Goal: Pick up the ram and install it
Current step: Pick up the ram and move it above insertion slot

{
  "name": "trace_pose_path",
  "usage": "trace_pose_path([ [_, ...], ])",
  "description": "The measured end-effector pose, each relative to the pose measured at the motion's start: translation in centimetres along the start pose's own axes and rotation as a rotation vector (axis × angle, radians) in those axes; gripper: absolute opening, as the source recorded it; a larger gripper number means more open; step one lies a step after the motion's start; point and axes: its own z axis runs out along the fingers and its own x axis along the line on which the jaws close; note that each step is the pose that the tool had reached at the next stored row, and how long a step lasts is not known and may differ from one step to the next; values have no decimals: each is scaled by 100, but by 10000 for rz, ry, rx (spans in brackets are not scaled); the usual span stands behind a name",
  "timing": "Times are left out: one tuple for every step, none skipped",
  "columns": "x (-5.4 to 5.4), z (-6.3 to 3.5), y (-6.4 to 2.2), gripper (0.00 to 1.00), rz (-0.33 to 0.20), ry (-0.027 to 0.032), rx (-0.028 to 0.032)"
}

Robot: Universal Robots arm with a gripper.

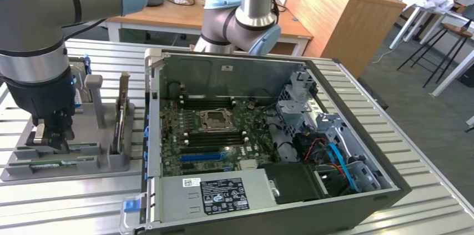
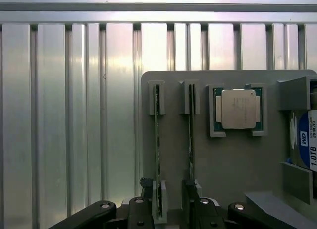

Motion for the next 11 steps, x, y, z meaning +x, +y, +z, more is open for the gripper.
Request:
trace_pose_path([
  [8,0,0,37,0,-1,1],
  [10,0,0,37,0,-1,0],
  [10,0,0,37,1,-1,1],
  [10,0,0,37,2,-1,1],
  [10,0,0,37,2,-1,1],
  [11,1,0,37,1,0,0],
  [11,9,0,37,1,-1,1],
  [11,18,0,37,1,0,0],
  [12,29,-1,37,1,0,0],
  [12,42,-1,37,1,0,0],
  [12,53,-2,37,1,0,0],
])
